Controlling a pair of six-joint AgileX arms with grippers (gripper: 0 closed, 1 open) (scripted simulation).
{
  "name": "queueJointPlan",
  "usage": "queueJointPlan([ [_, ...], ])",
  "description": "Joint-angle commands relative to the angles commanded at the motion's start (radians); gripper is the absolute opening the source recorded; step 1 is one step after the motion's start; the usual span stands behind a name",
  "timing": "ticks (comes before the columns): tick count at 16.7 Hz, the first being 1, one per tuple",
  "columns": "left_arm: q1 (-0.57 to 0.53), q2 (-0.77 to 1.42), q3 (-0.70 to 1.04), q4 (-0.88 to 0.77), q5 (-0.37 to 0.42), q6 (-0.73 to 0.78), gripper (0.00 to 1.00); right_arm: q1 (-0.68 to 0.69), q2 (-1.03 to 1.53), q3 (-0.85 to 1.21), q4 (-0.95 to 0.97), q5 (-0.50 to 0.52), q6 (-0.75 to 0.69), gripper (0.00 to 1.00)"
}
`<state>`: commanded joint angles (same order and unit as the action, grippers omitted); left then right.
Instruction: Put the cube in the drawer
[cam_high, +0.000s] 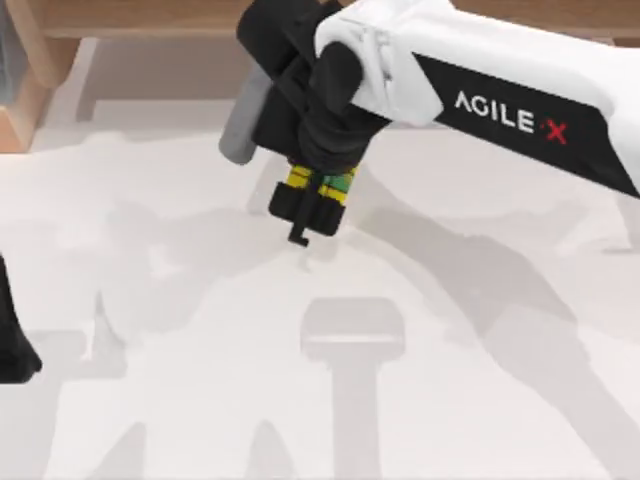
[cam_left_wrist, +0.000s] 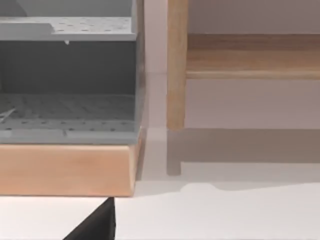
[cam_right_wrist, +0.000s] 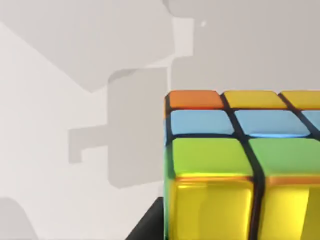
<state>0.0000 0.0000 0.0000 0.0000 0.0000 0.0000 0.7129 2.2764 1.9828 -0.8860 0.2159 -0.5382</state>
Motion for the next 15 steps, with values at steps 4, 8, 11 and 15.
queueJointPlan([
  [4, 0.0, 0.0, 0.0, 0.0, 0.0, 0.0, 1.0, -0.186, -0.012, 0.141, -0.289, -0.064, -0.018, 0.0],
  [8, 0.0, 0.0, 0.0, 0.0, 0.0, 0.0, 1.0, -0.463, -0.034, 0.315, -0.519, -0.099, 0.003, 0.0],
  [11, 0.0, 0.0, 0.0, 0.0, 0.0, 0.0, 1.0, -0.696, -0.009, 0.45, -0.649, -0.116, 0.035, 0.0],
  [15, 0.0, 0.0, 0.0, 0.0, 0.0, 0.0, 1.0, -0.946, 0.122, 0.614, -0.73, -0.145, 0.094, 0.0],
])
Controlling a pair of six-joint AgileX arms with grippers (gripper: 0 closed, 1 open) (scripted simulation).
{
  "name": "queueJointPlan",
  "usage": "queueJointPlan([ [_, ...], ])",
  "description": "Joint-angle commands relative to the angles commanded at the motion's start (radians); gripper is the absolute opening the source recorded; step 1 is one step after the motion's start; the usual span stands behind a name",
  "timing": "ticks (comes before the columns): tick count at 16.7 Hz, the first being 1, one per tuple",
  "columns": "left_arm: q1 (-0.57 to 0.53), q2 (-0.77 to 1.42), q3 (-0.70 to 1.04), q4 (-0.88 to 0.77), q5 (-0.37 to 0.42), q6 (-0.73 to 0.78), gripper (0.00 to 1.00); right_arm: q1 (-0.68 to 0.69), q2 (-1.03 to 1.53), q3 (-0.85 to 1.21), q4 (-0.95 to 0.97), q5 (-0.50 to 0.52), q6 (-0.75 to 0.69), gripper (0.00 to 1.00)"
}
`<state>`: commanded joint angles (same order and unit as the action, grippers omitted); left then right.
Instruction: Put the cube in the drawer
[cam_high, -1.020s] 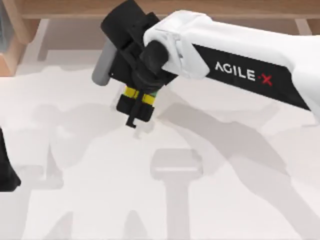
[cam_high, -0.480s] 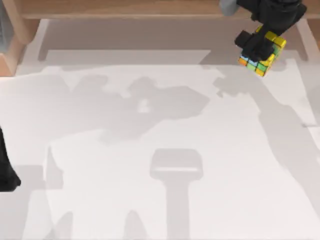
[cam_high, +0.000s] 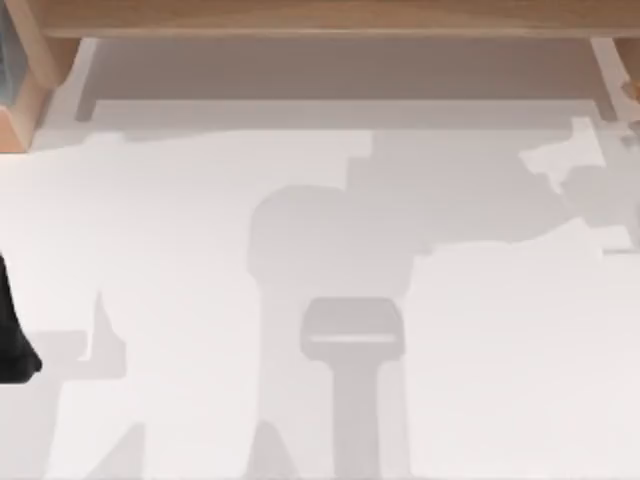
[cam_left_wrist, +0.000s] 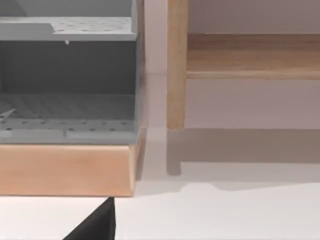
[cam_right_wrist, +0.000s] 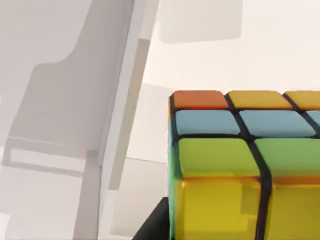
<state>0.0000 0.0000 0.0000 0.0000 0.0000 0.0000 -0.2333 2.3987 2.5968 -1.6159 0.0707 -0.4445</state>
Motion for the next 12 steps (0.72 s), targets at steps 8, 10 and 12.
queueJointPlan([
  [8, 0.0, 0.0, 0.0, 0.0, 0.0, 0.0, 1.0, -0.146, 0.296, 0.127, 0.016, -0.068, 0.088, 0.0],
  [10, 0.0, 0.0, 0.0, 0.0, 0.0, 0.0, 1.0, -0.146, 0.296, 0.127, 0.016, -0.068, 0.088, 0.0],
  [12, 0.0, 0.0, 0.0, 0.0, 0.0, 0.0, 1.0, -0.146, 0.296, 0.127, 0.016, -0.068, 0.088, 0.0],
])
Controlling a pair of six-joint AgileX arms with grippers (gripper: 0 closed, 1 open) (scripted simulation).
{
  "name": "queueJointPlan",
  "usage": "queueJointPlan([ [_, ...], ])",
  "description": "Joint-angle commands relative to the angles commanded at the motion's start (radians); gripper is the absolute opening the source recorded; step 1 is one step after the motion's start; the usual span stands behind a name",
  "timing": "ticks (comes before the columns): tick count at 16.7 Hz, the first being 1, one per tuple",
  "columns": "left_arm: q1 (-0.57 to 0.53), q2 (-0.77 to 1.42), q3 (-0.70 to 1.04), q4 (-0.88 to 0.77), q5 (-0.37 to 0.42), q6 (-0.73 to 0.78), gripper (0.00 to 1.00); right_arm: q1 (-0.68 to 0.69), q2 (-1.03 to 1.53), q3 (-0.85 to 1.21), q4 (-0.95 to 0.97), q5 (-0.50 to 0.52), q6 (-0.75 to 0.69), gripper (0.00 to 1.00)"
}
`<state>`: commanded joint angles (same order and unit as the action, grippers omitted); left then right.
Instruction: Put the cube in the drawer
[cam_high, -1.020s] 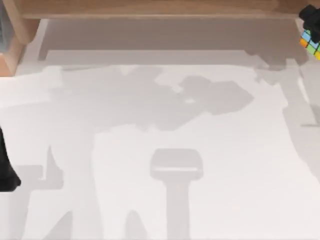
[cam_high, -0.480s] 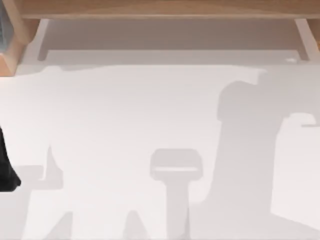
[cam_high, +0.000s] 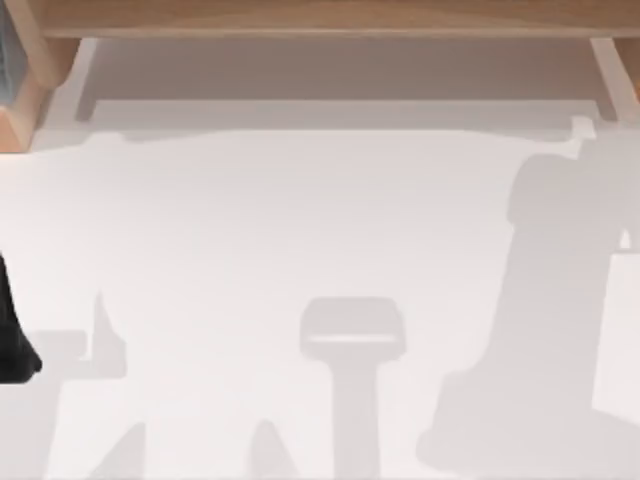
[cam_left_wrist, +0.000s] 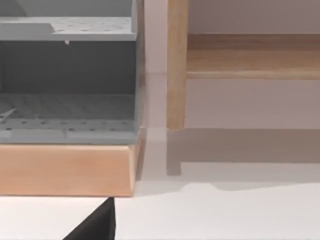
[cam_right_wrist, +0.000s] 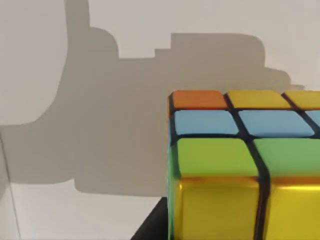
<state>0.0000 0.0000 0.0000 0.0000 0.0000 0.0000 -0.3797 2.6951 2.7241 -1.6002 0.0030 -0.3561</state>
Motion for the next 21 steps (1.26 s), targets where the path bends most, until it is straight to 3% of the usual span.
queueJointPlan([
  [2, 0.0, 0.0, 0.0, 0.0, 0.0, 0.0, 1.0, 0.0, 0.0, 0.0, 0.0, 0.0, 0.0, 0.0],
  [15, 0.0, 0.0, 0.0, 0.0, 0.0, 0.0, 1.0, 0.0, 0.0, 0.0, 0.0, 0.0, 0.0, 0.98],
  [21, 0.0, 0.0, 0.0, 0.0, 0.0, 0.0, 1.0, 0.0, 0.0, 0.0, 0.0, 0.0, 0.0, 1.0],
])
